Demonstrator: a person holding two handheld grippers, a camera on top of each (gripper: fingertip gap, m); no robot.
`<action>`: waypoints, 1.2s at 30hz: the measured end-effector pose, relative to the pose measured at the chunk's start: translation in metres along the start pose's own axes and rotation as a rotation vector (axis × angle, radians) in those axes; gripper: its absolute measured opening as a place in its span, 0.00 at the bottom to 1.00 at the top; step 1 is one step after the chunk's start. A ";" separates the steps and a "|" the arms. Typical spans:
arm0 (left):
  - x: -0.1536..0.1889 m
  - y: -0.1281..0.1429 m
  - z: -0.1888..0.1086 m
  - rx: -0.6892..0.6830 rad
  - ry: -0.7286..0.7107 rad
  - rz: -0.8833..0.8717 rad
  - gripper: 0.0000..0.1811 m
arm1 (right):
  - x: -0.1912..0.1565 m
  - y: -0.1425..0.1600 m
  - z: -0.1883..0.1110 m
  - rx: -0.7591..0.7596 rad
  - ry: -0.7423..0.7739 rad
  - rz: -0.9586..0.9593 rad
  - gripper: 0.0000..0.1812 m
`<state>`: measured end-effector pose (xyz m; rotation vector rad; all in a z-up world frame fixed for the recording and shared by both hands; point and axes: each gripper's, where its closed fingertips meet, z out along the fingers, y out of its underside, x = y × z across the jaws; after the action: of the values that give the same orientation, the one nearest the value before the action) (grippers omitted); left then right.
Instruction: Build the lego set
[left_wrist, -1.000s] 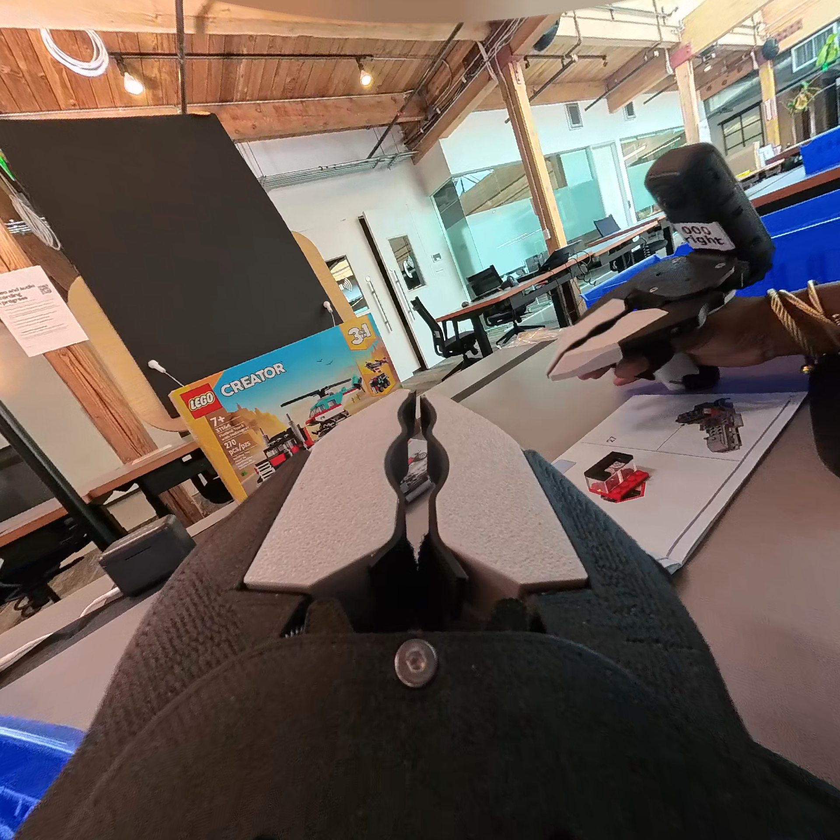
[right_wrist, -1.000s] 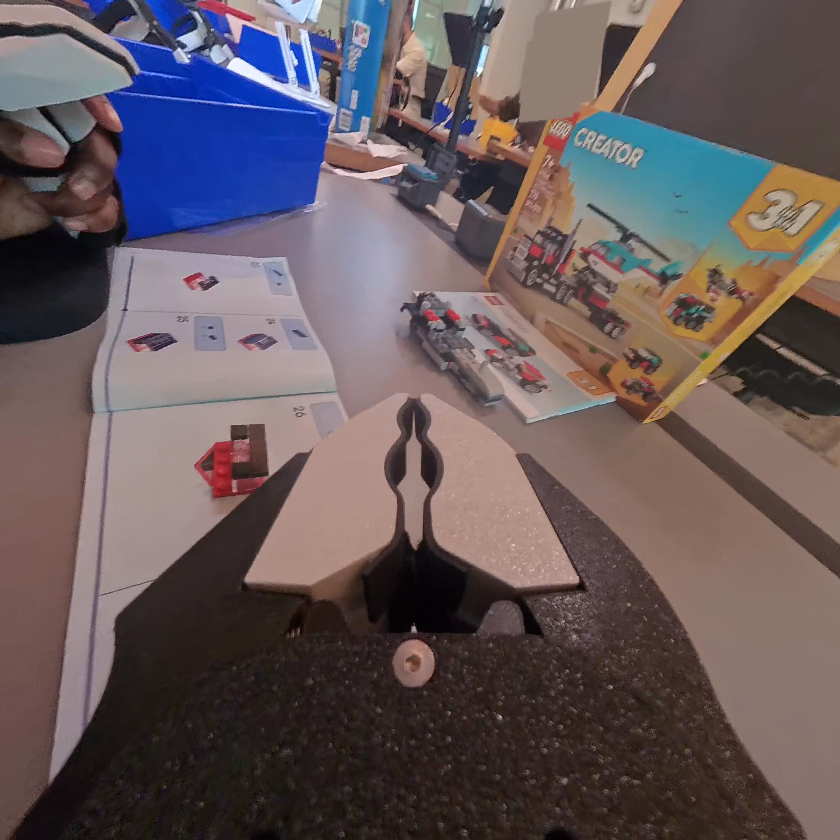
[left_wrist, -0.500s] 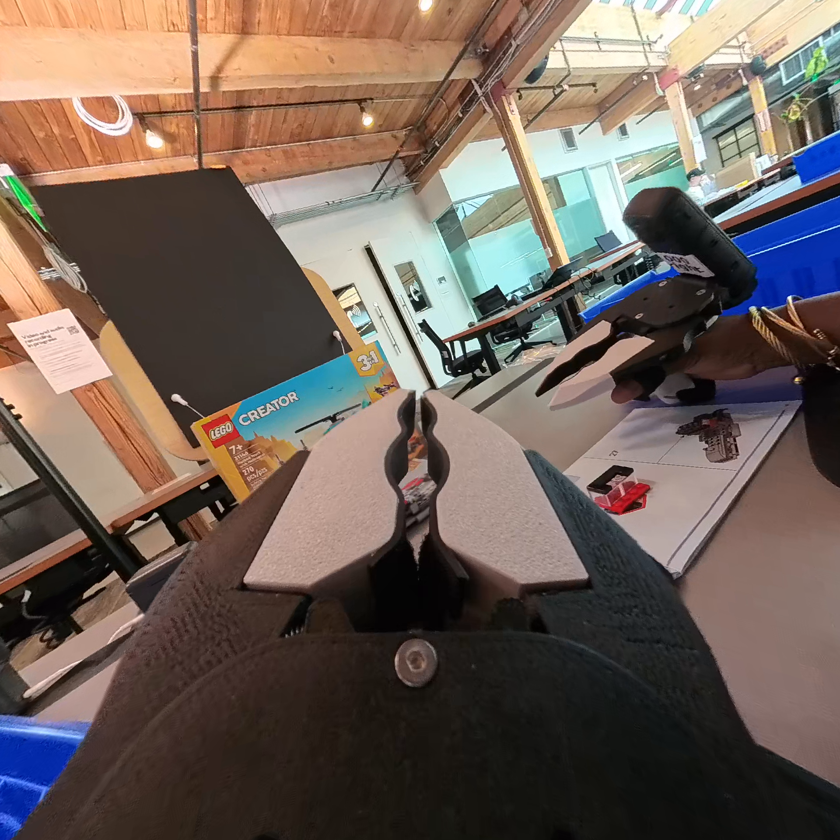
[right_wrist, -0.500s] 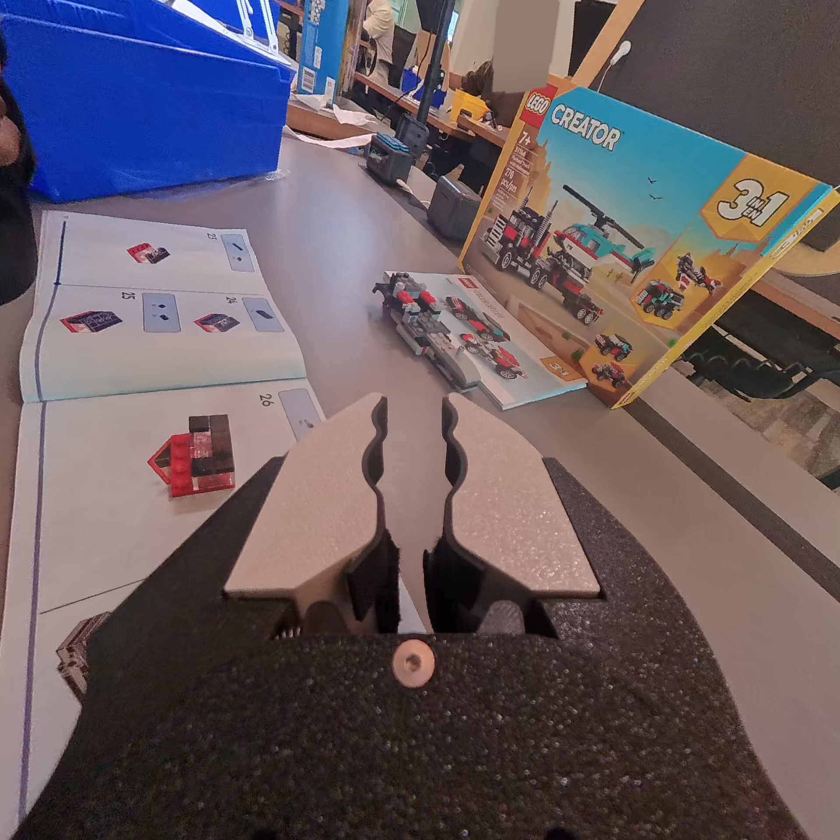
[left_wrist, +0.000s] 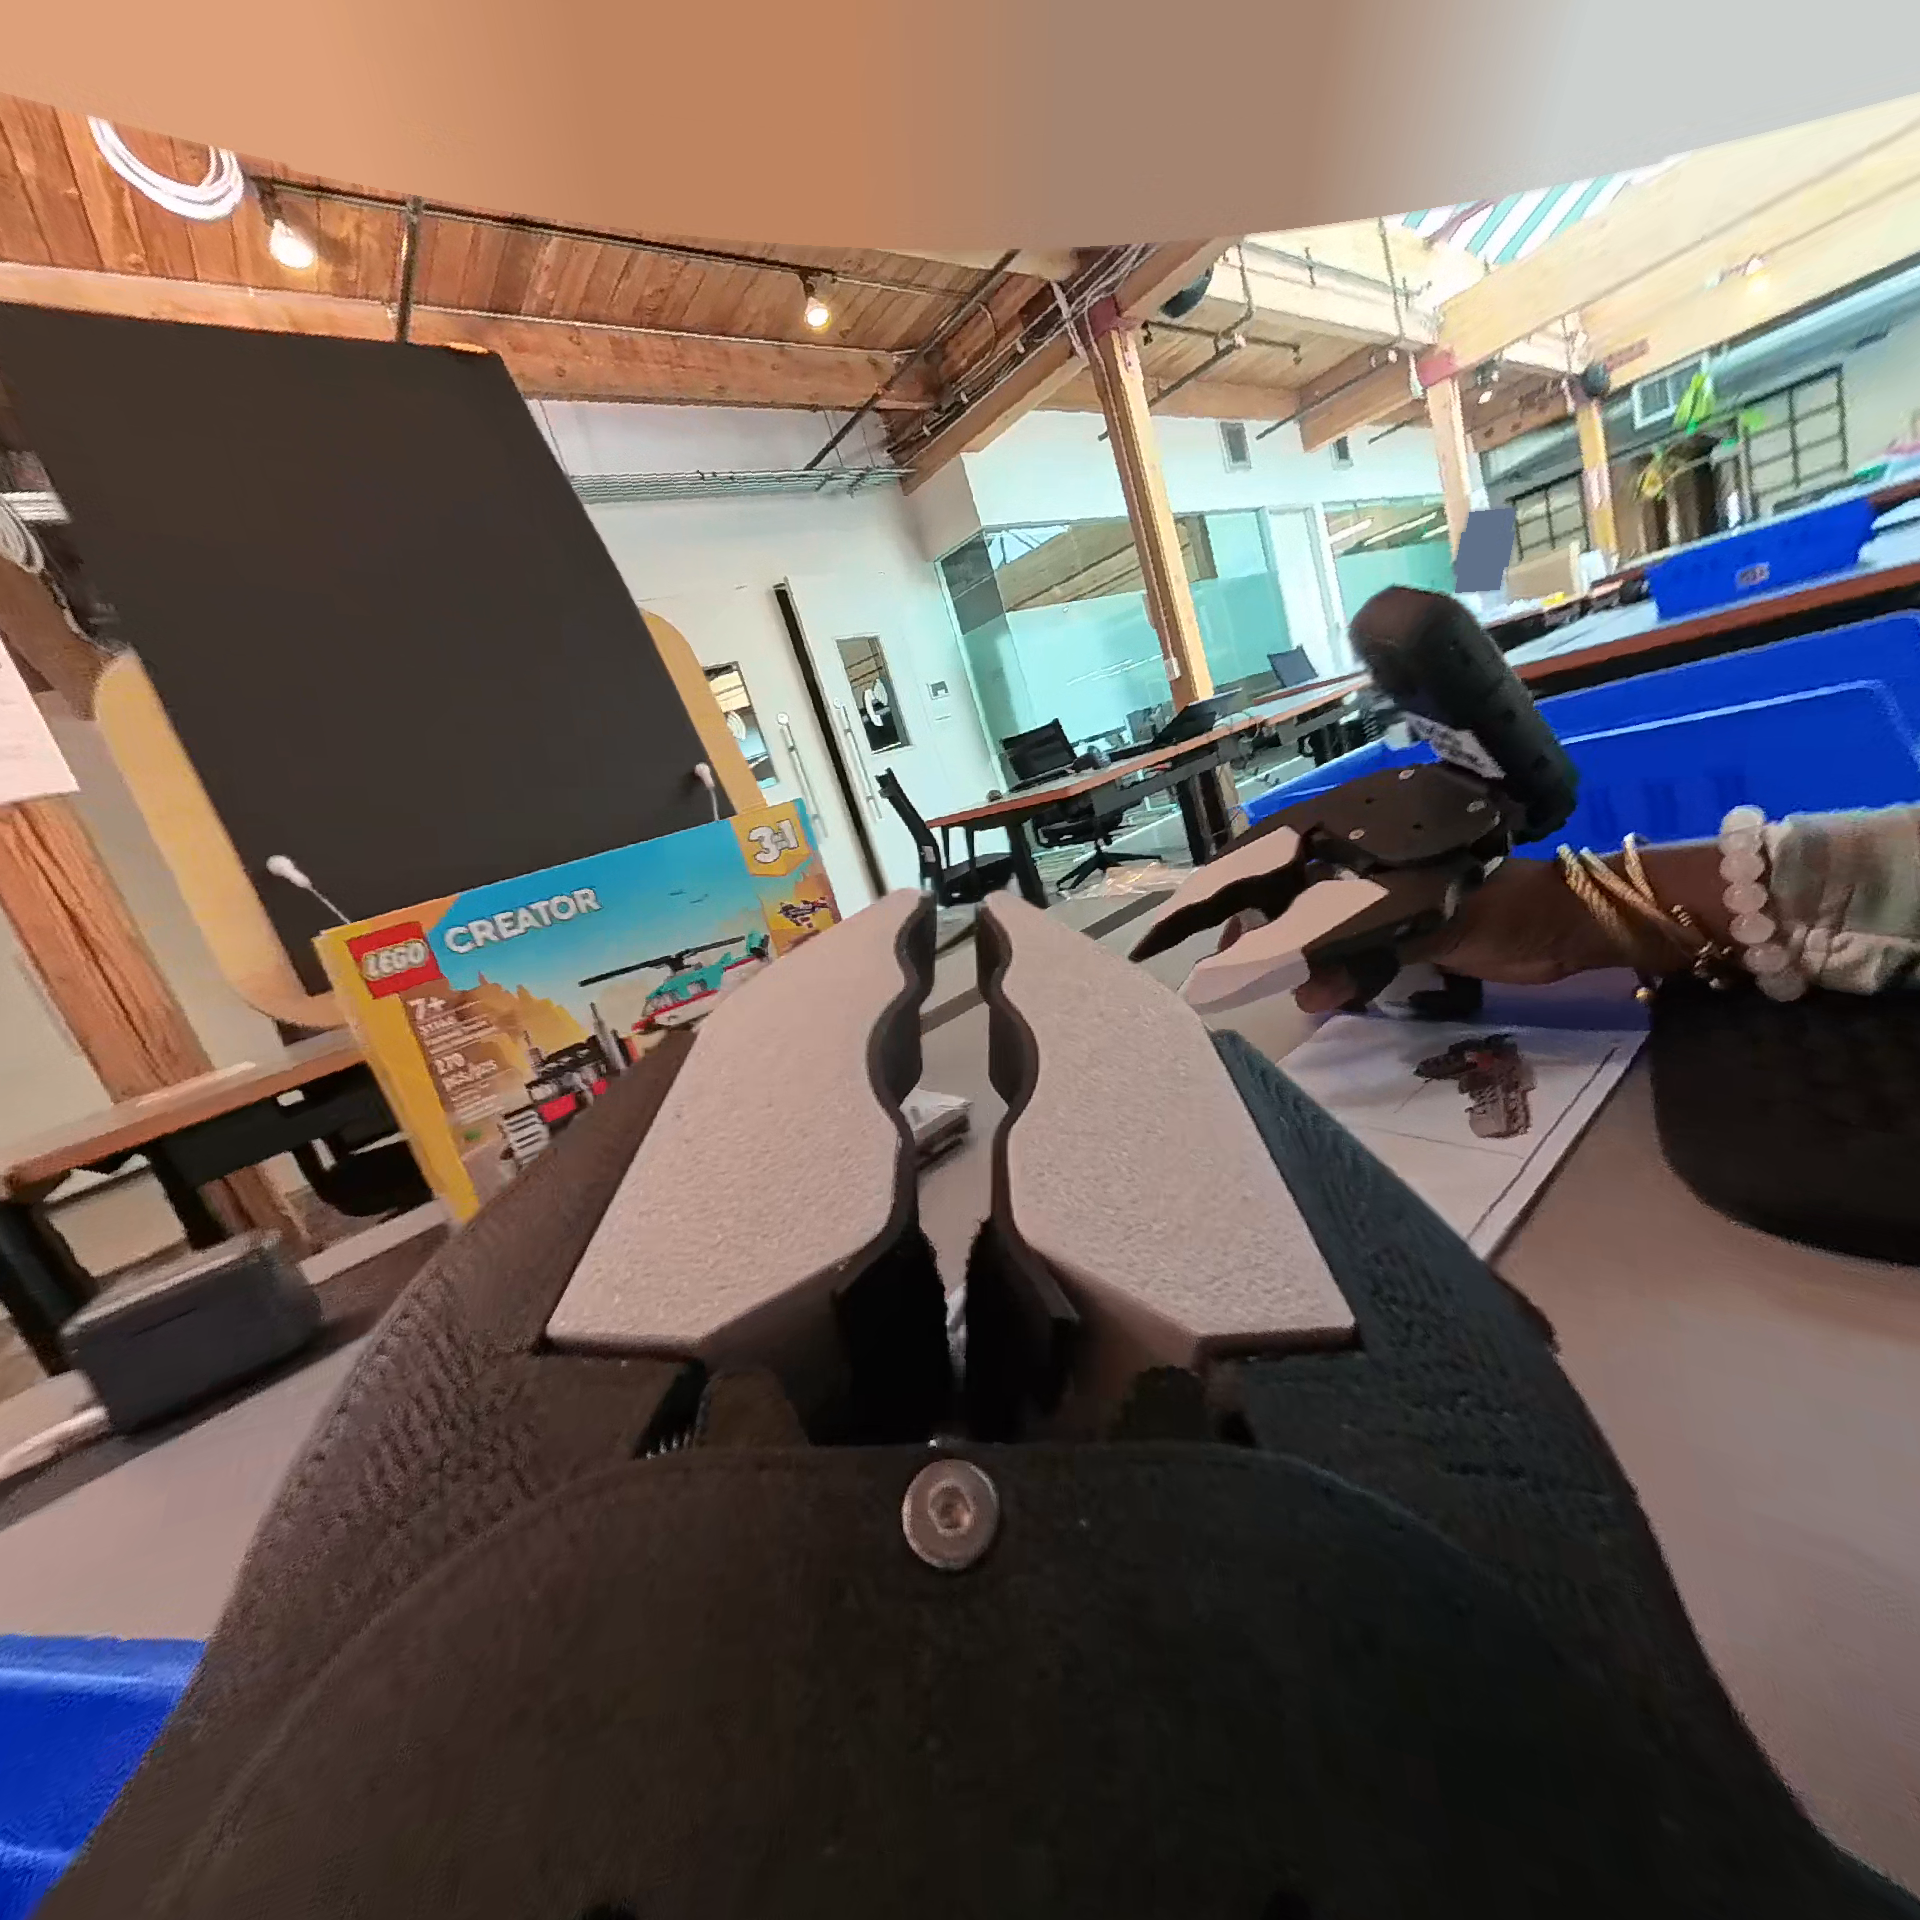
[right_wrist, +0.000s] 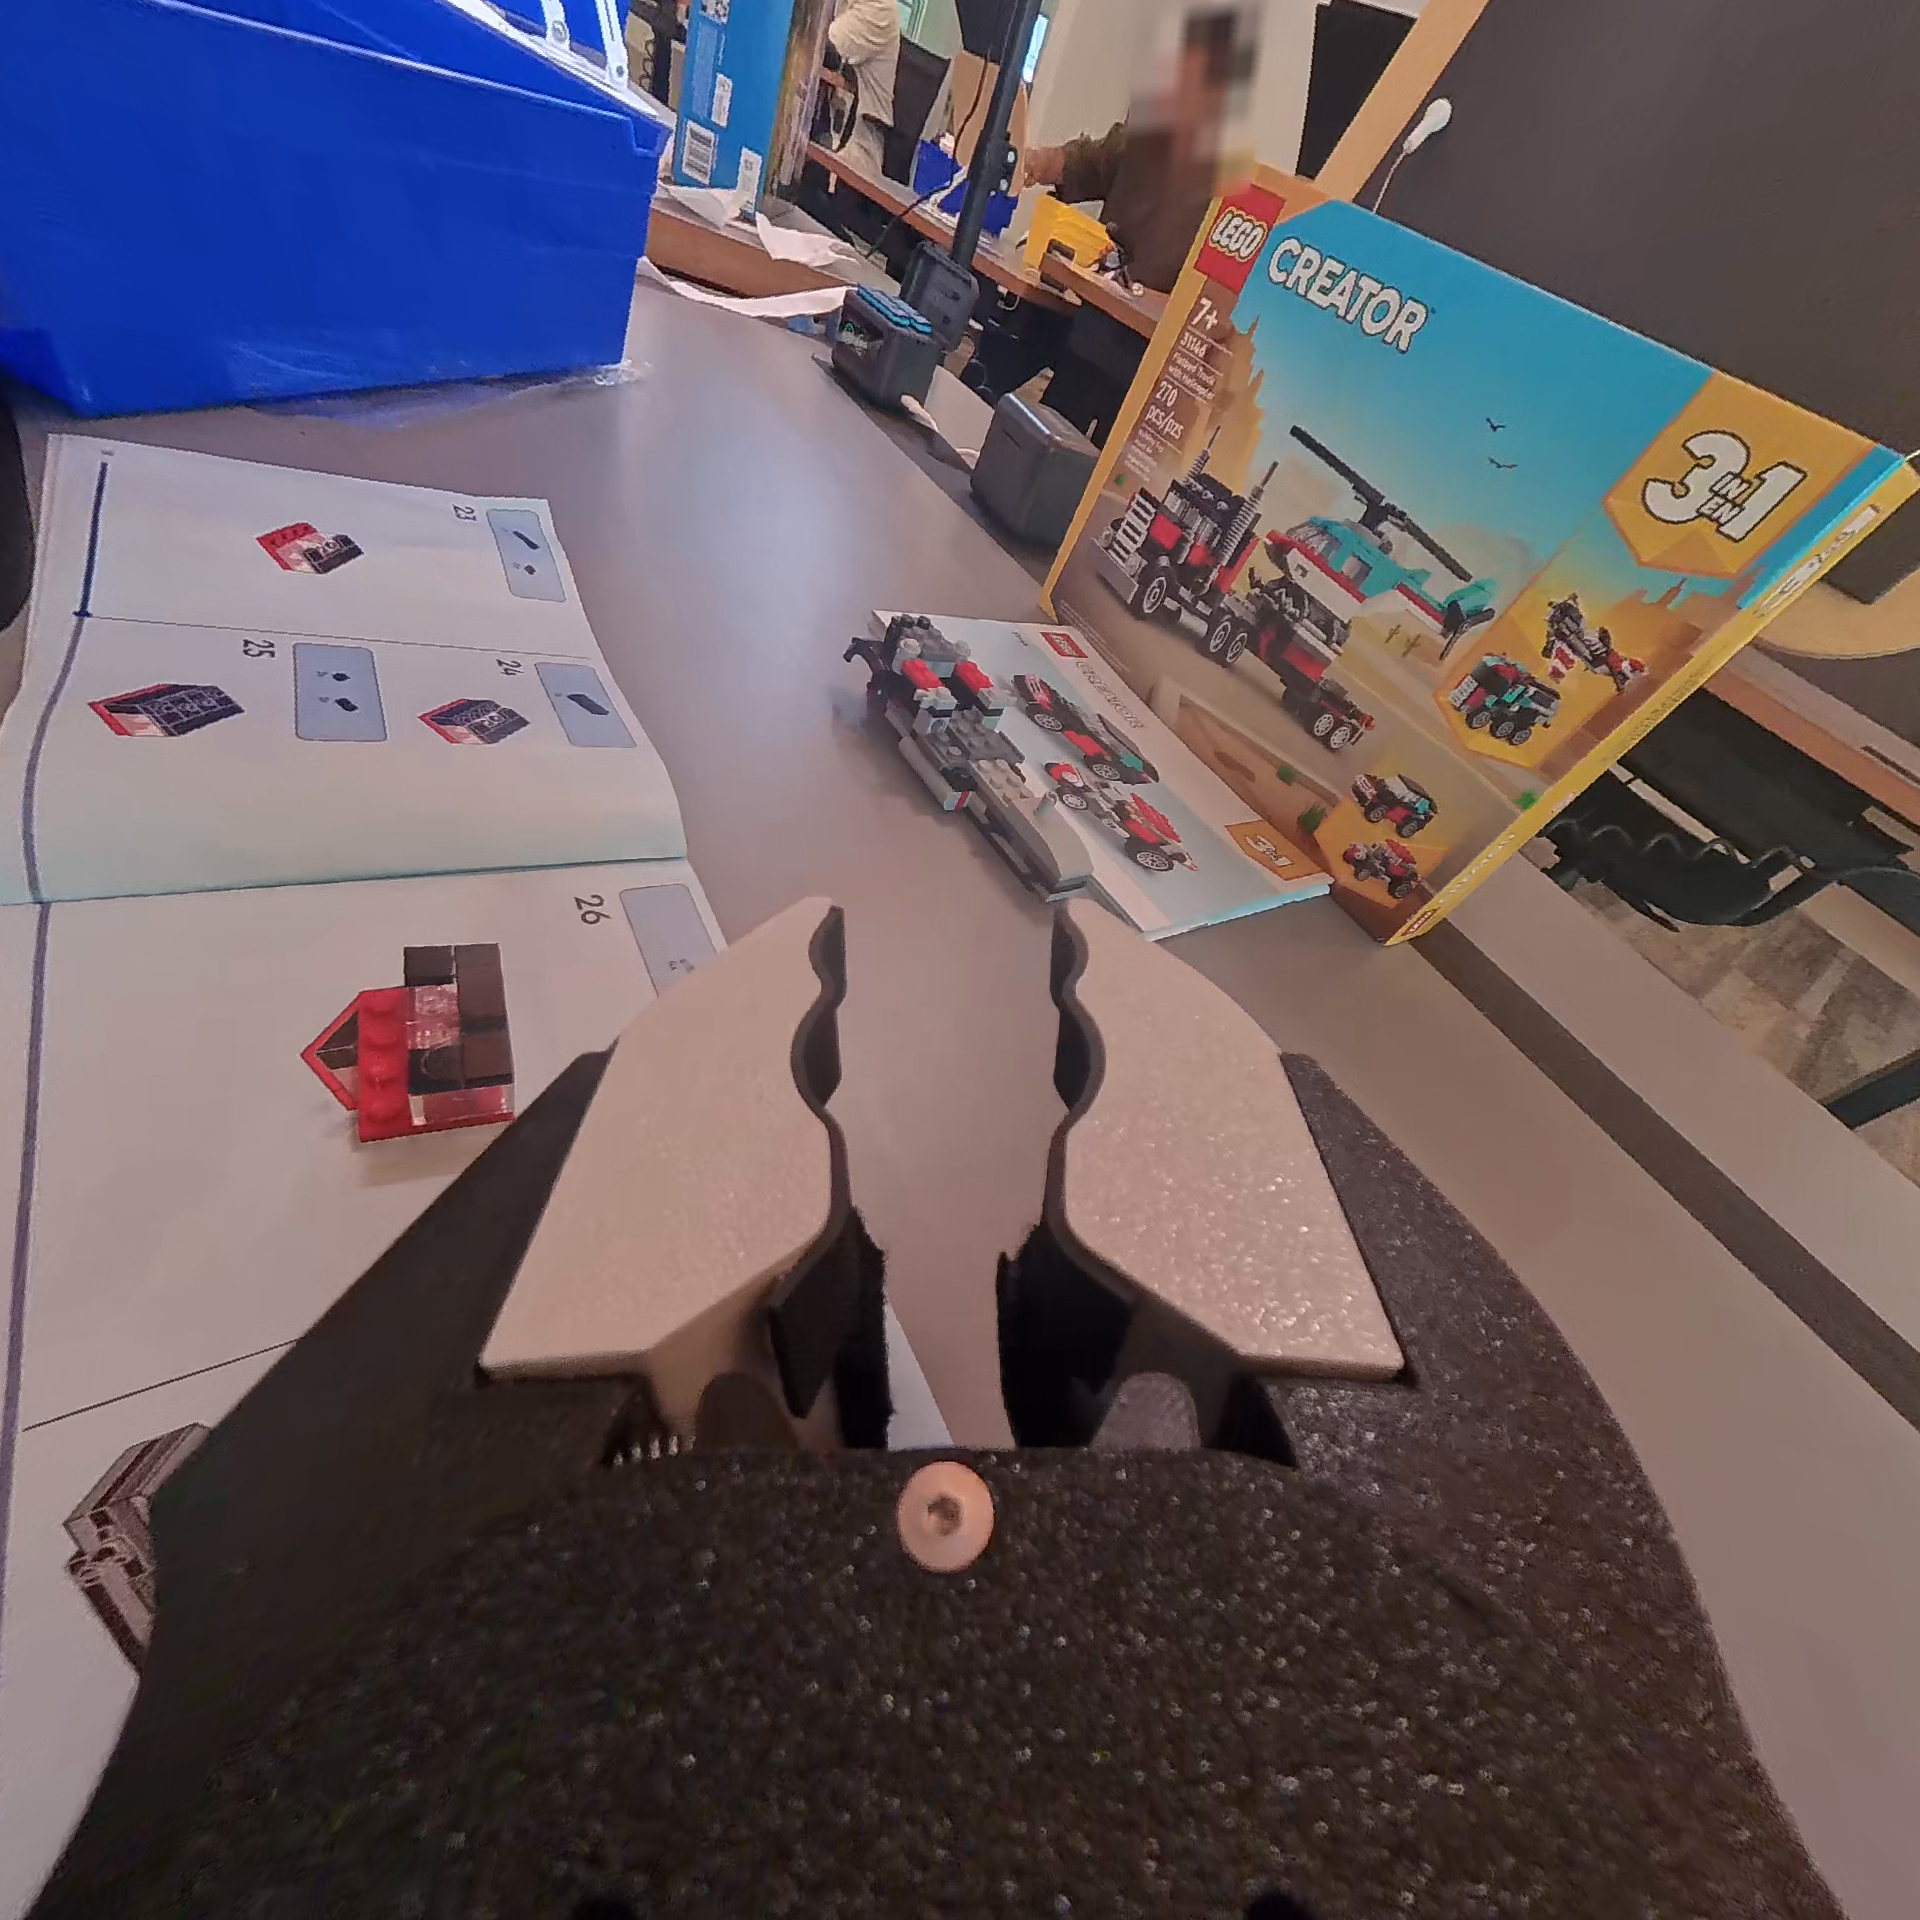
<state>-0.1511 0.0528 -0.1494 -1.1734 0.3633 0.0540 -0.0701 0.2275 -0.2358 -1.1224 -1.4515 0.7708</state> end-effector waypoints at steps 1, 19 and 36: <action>0.000 0.000 -0.001 0.005 0.006 -0.027 0.04 | 0.000 0.000 0.000 0.000 0.002 -0.008 0.21; -0.009 -0.018 -0.014 0.149 0.024 -0.245 0.07 | 0.031 -0.019 -0.014 0.198 0.203 -0.032 0.37; -0.015 -0.043 -0.030 0.312 0.111 -0.443 0.17 | 0.053 -0.024 -0.026 0.284 0.308 0.059 0.46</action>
<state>-0.1625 0.0112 -0.1169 -0.9259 0.1933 -0.4415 -0.0483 0.2655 -0.1899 -1.0164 -1.0214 0.7789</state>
